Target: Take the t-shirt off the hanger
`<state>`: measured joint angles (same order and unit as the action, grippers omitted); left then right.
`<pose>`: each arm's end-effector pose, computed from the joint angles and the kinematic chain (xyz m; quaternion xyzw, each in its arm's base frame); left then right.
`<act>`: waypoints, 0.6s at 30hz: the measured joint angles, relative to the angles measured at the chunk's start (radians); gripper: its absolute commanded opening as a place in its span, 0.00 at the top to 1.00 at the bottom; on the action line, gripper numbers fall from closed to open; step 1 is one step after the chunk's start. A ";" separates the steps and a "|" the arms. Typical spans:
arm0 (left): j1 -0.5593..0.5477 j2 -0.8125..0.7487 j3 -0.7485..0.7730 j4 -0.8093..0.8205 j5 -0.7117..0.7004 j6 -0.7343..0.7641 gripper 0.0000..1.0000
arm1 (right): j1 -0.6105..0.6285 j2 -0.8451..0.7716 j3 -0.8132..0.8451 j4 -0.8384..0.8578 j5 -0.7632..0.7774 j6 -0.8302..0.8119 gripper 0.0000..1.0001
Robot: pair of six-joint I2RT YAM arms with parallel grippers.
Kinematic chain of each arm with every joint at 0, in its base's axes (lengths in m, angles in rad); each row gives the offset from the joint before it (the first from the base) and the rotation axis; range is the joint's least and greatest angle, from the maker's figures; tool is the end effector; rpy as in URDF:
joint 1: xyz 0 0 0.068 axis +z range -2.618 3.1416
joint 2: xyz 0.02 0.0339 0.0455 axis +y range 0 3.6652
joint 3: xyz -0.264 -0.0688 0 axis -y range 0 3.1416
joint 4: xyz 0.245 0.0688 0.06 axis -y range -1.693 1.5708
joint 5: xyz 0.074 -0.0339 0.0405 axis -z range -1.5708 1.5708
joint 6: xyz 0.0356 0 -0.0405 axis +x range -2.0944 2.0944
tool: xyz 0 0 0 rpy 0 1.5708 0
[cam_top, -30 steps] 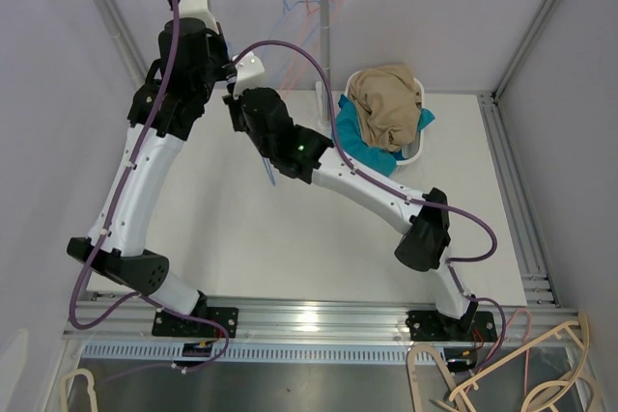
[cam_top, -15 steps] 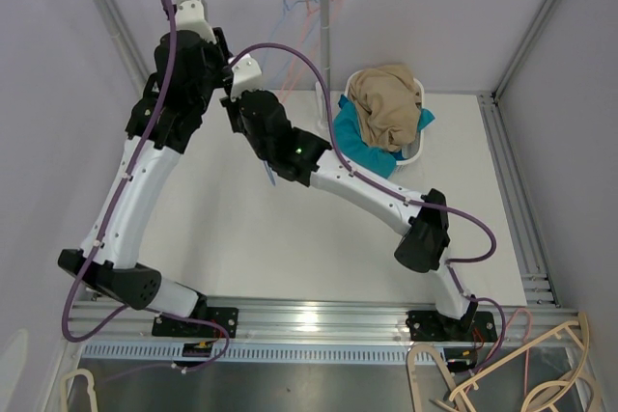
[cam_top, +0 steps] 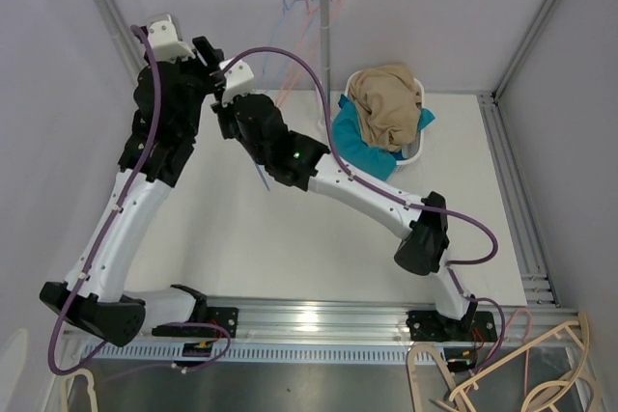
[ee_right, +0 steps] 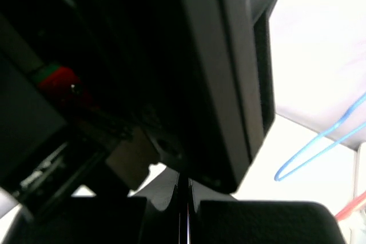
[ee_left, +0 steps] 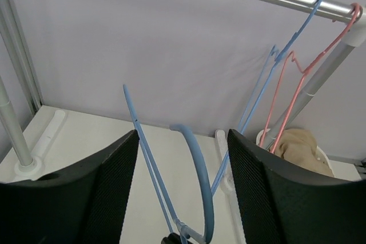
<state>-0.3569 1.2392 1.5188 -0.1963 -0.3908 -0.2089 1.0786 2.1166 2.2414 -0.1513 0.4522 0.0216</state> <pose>0.2479 -0.0780 0.4973 -0.0934 0.6729 -0.0753 0.7299 0.2494 0.4321 0.4264 -0.2170 0.6818 0.2185 0.6636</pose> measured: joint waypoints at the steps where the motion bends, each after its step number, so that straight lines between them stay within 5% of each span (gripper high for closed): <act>1: 0.000 -0.003 0.000 0.002 0.000 0.000 0.24 | 0.000 0.000 0.002 0.001 -0.003 0.000 1.00; 2: 0.000 -0.008 -0.001 0.009 -0.002 0.000 0.15 | 0.000 0.000 0.006 0.003 -0.006 0.001 1.00; 6: 0.007 -0.035 -0.001 0.048 0.021 0.023 0.07 | -0.003 -0.018 0.021 0.013 -0.021 0.024 1.00; 18: -0.014 0.018 0.355 -0.057 0.201 -0.053 0.01 | -0.074 -0.036 -0.008 0.035 -0.024 0.080 1.00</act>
<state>-0.3710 1.2572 1.8740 -0.2531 -0.1898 -0.2619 1.0046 2.0808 2.2330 -0.1158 0.4286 0.1017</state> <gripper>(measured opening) 0.992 0.022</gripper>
